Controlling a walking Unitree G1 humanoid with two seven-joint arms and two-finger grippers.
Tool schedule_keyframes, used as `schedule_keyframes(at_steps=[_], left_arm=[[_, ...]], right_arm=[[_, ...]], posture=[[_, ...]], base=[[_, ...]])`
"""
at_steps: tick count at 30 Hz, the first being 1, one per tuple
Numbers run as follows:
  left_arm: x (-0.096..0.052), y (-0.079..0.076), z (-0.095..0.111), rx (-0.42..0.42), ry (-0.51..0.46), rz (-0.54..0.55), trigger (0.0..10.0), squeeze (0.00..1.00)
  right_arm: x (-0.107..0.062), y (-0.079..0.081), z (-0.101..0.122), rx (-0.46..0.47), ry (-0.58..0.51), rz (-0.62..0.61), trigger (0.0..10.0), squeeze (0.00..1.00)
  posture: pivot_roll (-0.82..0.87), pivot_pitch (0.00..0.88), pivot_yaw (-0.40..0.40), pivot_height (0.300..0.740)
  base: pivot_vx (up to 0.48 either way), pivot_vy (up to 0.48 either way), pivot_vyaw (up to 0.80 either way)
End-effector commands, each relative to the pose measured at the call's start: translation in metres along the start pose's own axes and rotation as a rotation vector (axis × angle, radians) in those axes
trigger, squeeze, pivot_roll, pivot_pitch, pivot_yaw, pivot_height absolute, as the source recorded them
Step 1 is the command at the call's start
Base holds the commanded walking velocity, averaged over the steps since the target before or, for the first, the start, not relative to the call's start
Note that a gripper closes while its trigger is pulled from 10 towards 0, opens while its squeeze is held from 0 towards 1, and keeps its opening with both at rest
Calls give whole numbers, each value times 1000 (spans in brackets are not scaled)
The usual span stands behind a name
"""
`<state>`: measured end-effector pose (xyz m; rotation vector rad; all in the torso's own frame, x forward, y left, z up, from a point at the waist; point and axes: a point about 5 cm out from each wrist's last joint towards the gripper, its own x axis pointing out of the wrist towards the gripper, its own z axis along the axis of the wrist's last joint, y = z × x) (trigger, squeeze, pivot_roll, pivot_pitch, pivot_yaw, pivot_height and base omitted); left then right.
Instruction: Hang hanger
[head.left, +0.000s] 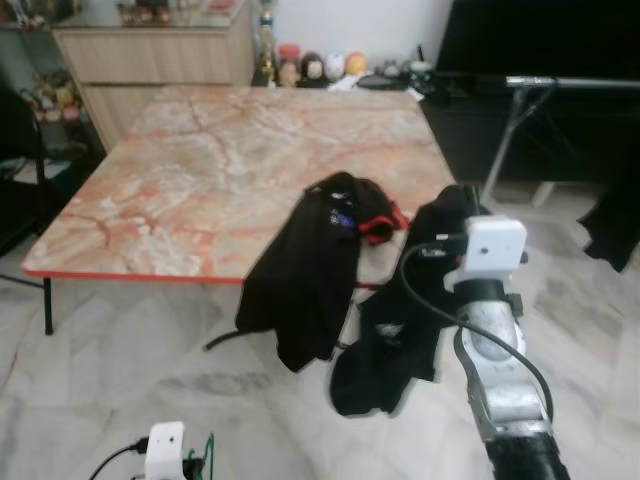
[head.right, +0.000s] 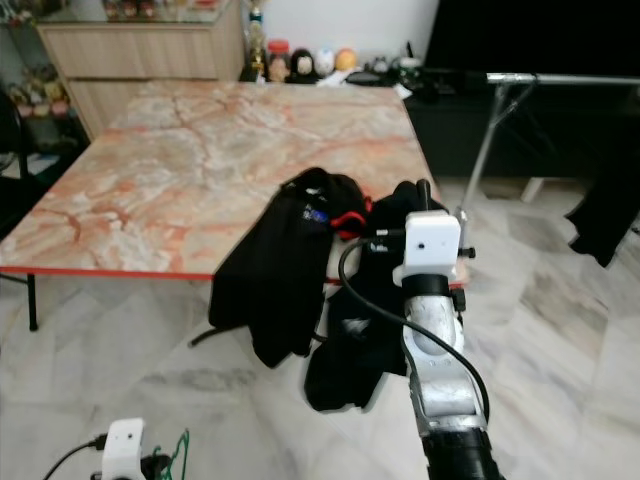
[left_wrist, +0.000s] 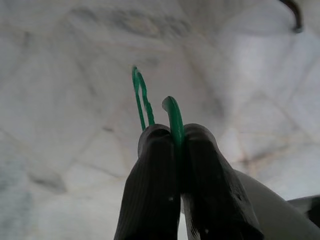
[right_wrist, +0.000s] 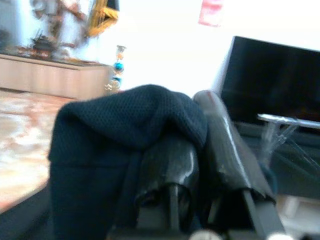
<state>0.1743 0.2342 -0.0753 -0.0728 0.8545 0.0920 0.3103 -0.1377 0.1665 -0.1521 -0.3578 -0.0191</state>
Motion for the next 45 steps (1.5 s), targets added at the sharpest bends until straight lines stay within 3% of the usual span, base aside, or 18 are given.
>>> schedule_keyframes(at_steps=[1, 4, 6, 8, 9, 13, 15, 21, 25, 30, 32, 33, 34, 36, 45], left_arm=[[1, -5, -2, 5, 5, -15, 10000, 0], [1, -6, -1, 5, 5, -17, 10000, 0], [1, -13, -6, 32, 20, -41, 10000, 0], [1, -15, -8, 43, 26, -52, 10000, 0], [1, -16, -8, 41, 26, -51, 10000, 0], [1, -15, -8, 38, 26, -48, 10000, 0], [0, -14, -9, 36, 26, -44, 10000, 0], [0, -16, -8, 16, 8, -41, 10000, 0], [-1, -17, -13, 7, 12, -50, 10000, 0], [-4, -16, -20, 26, 30, -56, 10000, 0], [-5, -15, -21, 31, 32, -52, 10000, 0], [-5, -14, -22, 34, 34, -50, 10000, 0], [-5, -14, -22, 34, 34, -50, 10000, 0], [-5, -13, -23, 43, 38, -54, 10000, 0], [-7, -13, -27, 64, 51, -63, 10000, 0]], right_arm=[[3, -11, 8, -18, -39, -33, 10000, 0], [4, -10, 10, -19, -38, -33, 10000, 0], [52, 6, 52, -5, -159, 21, 10000, 0], [76, 12, 79, -24, -225, 43, 10000, 0], [87, 7, 88, -32, -241, 27, 10000, 0], [98, 0, 99, -44, -262, 3, 10000, 0], [116, -11, 123, -63, -296, -24, 10000, 0], [124, -6, 116, -84, -220, 19, 10000, 0], [102, 15, 72, -73, -71, 118, 10000, 0], [63, 24, 21, -37, 104, 152, 10000, 0], [39, 23, 0, -30, 182, 162, 10000, 0], [20, 21, -14, -23, 242, 159, 10000, 0], [20, 21, -14, -23, 242, 159, 10000, 0], [3, 15, -25, 13, 307, 136, 10000, 0], [-21, 2, -36, -18, 407, 125, 10000, 0]], posture=[[-3, 0, -16, 740], [-3, 0, -17, 740], [-23, 0, -1, 740], [-20, 0, -2, 740], [-17, 0, -2, 740], [-16, 0, -2, 740], [-20, 0, 1, 740], [-18, 0, -10, 740], [-18, 0, -12, 740], [-18, 0, -13, 740], [-16, 0, -14, 740], [-15, 0, -13, 740], [-15, 0, -13, 740], [-14, 0, -11, 740], [-15, 0, -8, 740]], base=[[446, 0, 0], [445, 0, 0], [446, 0, 0], [448, 0, 0], [450, 0, 0], [447, 0, 0], [448, 0, 0], [276, 0, 0], [0, 0, 0], [0, 0, 0], [0, 0, 0], [0, 0, 0], [0, 0, 0], [0, 0, 0], [0, 0, 0]])
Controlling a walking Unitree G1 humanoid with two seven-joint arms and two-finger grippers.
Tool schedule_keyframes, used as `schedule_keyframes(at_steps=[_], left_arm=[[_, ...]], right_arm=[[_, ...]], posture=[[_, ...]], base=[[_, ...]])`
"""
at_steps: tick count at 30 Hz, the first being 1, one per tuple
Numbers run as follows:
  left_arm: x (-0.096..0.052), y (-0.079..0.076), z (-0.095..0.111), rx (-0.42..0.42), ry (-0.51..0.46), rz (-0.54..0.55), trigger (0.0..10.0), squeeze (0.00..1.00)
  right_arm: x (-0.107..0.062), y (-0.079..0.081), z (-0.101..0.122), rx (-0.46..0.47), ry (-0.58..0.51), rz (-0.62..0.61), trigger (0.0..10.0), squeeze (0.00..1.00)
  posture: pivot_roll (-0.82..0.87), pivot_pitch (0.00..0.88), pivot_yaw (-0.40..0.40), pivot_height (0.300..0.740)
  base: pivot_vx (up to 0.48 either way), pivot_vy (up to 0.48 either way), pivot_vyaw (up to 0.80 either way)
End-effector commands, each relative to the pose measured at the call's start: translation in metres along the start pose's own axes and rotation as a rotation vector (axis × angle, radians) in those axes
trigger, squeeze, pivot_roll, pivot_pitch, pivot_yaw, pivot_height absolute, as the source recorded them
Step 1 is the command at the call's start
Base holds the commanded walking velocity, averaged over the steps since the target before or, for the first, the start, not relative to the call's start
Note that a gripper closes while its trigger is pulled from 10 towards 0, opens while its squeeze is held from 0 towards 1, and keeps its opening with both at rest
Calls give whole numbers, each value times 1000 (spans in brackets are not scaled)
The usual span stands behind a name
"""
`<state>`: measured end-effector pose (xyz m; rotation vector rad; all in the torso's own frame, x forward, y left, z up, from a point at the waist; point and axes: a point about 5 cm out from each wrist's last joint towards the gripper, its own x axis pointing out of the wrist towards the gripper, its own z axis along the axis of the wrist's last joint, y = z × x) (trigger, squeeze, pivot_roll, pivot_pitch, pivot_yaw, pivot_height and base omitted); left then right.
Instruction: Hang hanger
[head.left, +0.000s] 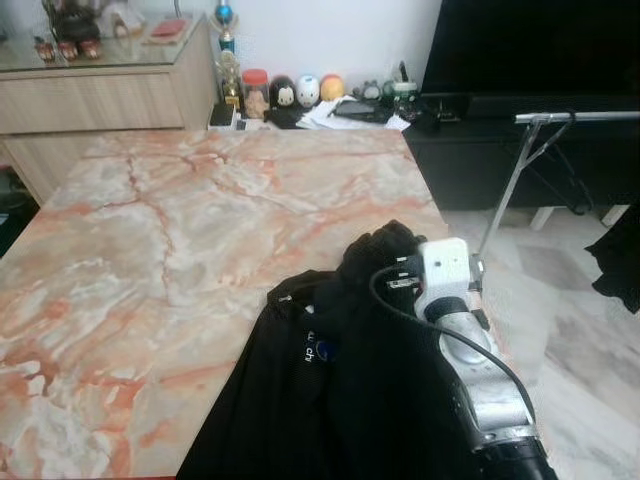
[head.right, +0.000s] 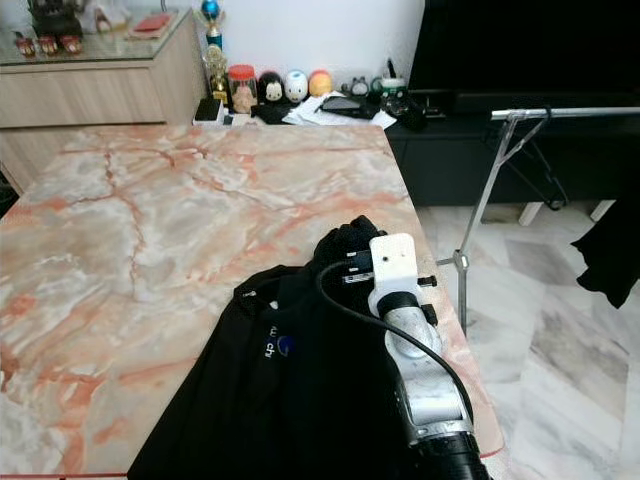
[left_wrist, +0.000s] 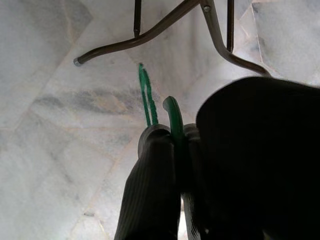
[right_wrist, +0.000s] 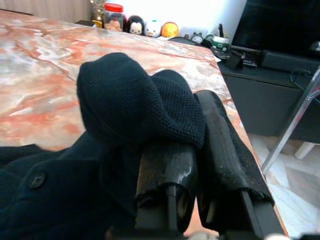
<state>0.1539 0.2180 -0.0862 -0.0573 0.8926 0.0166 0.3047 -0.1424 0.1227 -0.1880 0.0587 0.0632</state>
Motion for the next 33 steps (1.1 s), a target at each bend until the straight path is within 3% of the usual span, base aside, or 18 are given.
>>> schedule_keyframes(at_steps=[1, 2, 16, 28, 29, 30, 31, 32, 33], left_arm=[[-1, 0, -3, 25, 13, -6, 10000, 0], [-1, 0, -3, 27, 13, -7, 10000, 0], [-2, 0, -7, 26, 27, -7, 10000, 0], [-3, 1, -9, 18, 23, -10, 10000, 0], [-3, 1, -9, 18, 23, -10, 10000, 0], [-3, 1, -9, 18, 23, -10, 10000, 0], [-3, 1, -9, 17, 23, -11, 10000, 0], [-3, 1, -9, 24, 26, -14, 10000, 0], [-3, 1, -9, 26, 27, -15, 10000, 0]], right_arm=[[-6, -1, 2, 6, 8, 4, 10000, 0], [-8, -1, 1, 20, 9, 4, 10000, 1000], [-21, 9, 1, 40, 30, 27, 10000, 1000], [-25, 7, -2, 28, 35, 15, 10000, 1000], [-26, 7, -2, 27, 34, 14, 10000, 698], [-26, 7, -2, 27, 34, 14, 10000, 698], [-26, 7, -2, 26, 34, 14, 10000, 227], [-26, 7, -1, 24, 31, 13, 10000, 0], [-26, 7, 0, 26, 26, 13, 10000, 0]], posture=[[-15, 0, -8, 740], [-15, 0, -9, 740], [-13, 0, -11, 740], [-13, 0, -9, 740], [-13, 0, -9, 740], [-13, 0, -9, 740], [-13, 0, -9, 740], [-12, 0, -8, 740], [-12, 0, -8, 740]], base=[[0, 0, 0], [0, 0, 0], [0, 0, 0], [-61, 0, 0], [-251, 0, 0], [-251, 0, 0], [-247, 0, 0], [-251, 0, 0], [-247, 0, 0]])
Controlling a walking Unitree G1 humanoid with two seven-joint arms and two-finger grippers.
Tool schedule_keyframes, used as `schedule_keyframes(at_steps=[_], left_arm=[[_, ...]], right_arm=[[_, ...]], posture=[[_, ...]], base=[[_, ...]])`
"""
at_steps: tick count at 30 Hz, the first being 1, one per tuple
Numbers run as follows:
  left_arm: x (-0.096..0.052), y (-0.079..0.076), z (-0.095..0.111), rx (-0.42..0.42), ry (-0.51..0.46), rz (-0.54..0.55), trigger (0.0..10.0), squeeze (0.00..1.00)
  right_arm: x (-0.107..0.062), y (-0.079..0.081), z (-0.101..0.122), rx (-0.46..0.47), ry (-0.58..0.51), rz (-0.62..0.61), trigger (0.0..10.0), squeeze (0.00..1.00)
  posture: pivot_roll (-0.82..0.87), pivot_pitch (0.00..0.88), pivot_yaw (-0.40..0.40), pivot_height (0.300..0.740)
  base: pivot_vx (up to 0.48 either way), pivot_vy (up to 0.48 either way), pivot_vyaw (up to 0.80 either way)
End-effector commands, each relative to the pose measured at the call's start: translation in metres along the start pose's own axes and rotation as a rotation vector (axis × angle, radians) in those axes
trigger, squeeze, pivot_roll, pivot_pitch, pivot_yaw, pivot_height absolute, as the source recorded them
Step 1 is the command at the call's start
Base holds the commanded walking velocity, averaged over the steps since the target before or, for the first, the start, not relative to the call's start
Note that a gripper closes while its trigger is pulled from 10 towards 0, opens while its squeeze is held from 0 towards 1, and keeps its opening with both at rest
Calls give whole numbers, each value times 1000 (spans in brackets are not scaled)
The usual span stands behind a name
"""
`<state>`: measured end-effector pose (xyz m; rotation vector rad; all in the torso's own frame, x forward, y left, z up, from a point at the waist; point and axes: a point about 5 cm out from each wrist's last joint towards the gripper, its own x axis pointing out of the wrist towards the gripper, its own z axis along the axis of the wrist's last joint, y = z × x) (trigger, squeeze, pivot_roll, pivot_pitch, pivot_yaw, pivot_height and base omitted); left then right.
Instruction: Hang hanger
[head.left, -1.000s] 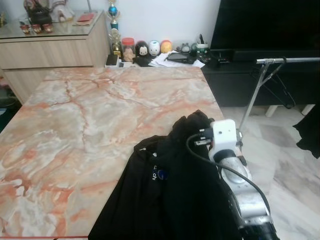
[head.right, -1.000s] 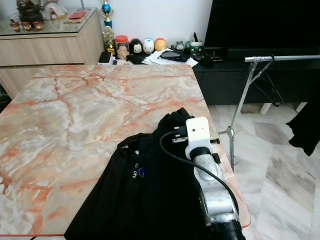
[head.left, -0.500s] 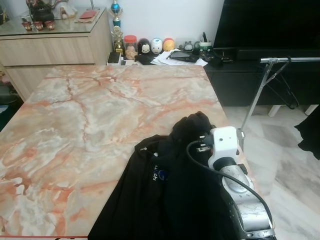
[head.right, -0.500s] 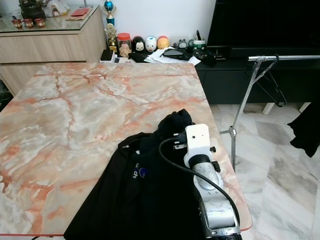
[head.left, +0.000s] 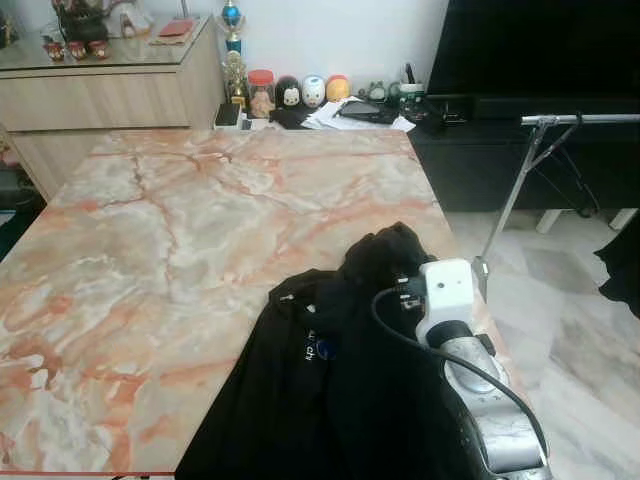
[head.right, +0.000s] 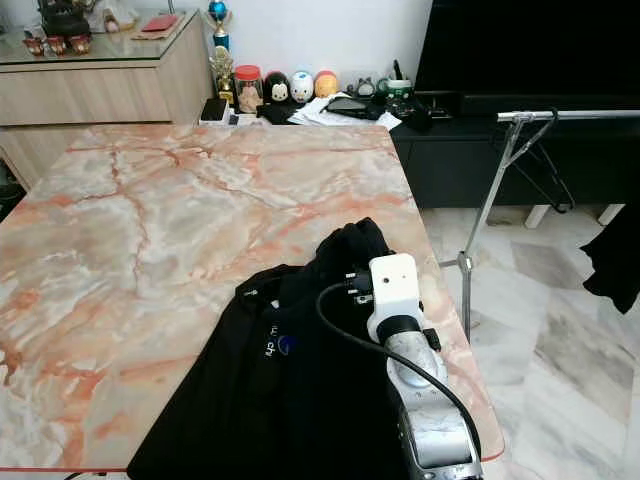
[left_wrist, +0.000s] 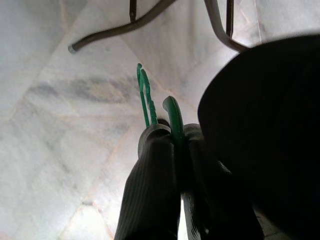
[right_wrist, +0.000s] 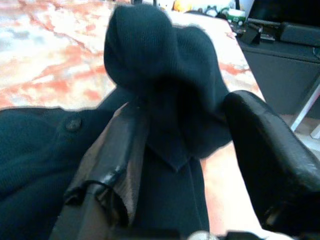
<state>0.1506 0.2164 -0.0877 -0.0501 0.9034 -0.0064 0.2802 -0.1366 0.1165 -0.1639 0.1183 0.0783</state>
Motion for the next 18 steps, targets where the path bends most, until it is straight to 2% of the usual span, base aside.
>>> schedule_keyframes(at_steps=[1, 18], left_arm=[[-2, 2, -5, 10, 16, 1, 10000, 0], [-2, 3, -6, 7, 19, 7, 10000, 0]], right_arm=[[-3, -1, 6, 3, -35, -8, 10000, 0], [-2, -3, 4, 4, -40, -18, 10000, 0]], posture=[[-12, 0, -9, 740], [-10, 0, -10, 740]], base=[[-247, 0, 0], [-284, 0, 0]])
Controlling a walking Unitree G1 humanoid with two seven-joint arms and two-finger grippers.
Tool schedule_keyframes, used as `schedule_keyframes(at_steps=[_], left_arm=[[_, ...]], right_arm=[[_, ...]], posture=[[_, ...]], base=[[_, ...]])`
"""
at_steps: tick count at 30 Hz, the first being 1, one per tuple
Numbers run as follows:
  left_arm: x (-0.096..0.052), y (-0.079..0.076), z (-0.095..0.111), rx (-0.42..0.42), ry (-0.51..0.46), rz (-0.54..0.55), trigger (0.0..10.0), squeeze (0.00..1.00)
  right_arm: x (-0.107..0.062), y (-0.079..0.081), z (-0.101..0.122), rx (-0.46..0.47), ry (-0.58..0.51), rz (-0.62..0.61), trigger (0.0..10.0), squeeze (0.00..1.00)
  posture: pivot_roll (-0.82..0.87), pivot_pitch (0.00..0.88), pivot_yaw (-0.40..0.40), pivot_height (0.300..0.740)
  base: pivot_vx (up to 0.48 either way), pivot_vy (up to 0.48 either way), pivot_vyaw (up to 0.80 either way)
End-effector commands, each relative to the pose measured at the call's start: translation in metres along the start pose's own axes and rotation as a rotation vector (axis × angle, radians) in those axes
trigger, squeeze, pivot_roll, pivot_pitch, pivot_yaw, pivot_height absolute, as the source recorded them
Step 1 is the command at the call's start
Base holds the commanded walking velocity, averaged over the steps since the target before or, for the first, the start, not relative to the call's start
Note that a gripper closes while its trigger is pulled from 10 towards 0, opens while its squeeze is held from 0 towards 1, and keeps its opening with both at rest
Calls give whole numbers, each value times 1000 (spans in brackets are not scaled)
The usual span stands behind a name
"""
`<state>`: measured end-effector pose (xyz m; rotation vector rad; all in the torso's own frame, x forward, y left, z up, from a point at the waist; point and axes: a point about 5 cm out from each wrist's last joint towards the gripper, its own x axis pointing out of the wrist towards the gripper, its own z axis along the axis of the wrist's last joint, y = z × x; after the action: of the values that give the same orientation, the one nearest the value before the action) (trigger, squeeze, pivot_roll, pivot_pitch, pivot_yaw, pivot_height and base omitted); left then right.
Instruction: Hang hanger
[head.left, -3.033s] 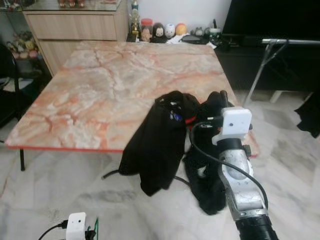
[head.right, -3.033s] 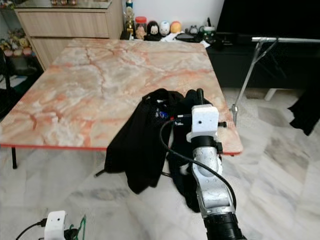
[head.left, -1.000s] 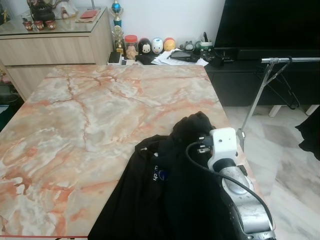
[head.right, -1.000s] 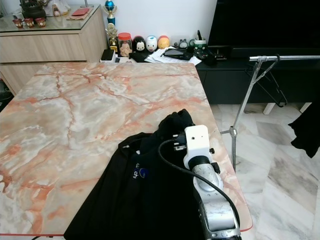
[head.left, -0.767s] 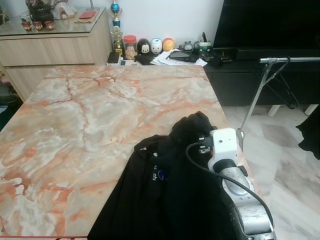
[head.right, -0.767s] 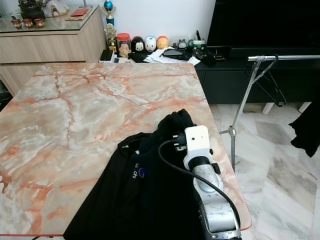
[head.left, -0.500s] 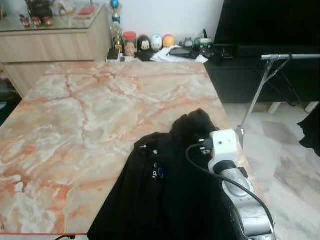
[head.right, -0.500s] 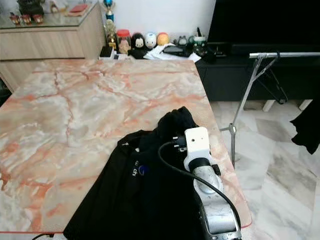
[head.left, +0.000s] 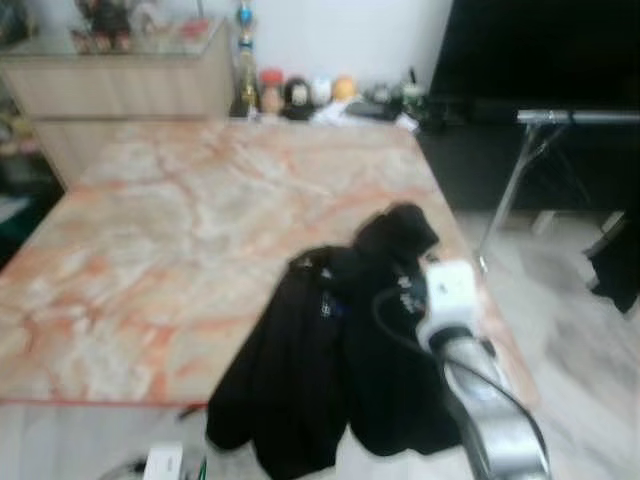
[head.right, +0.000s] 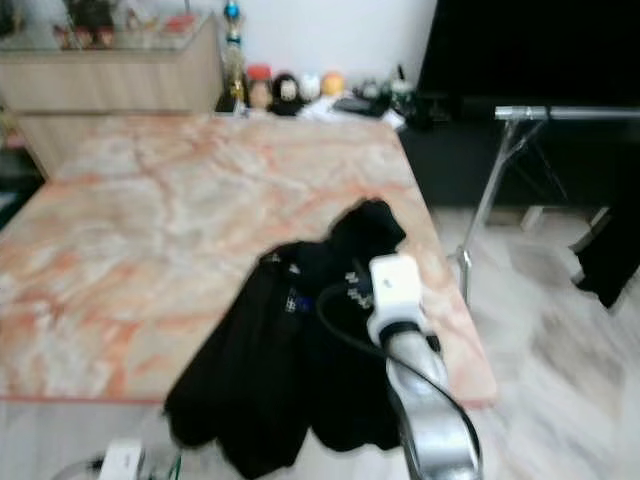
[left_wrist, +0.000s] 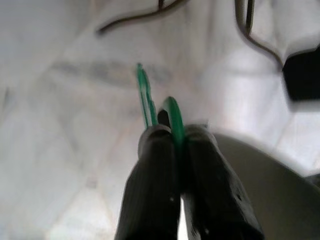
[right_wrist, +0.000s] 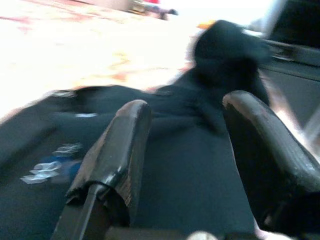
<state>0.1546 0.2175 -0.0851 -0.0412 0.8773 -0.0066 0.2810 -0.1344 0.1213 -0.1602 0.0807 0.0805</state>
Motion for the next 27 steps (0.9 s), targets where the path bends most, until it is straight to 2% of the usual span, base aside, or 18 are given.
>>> schedule_keyframes(at_steps=[1, 27], left_arm=[[-3, 2, -11, 0, 45, 4, 10000, 0], [-1, -1, -5, 8, 28, -9, 10000, 0]], right_arm=[[-3, -5, -1, 2, -3, -18, 10000, 0], [-1, -6, -7, 5, 4, -36, 10000, 0]], posture=[[-9, 0, -9, 740], [-18, 0, -6, 740]], base=[[-289, 0, 0], [-289, 0, 0]])
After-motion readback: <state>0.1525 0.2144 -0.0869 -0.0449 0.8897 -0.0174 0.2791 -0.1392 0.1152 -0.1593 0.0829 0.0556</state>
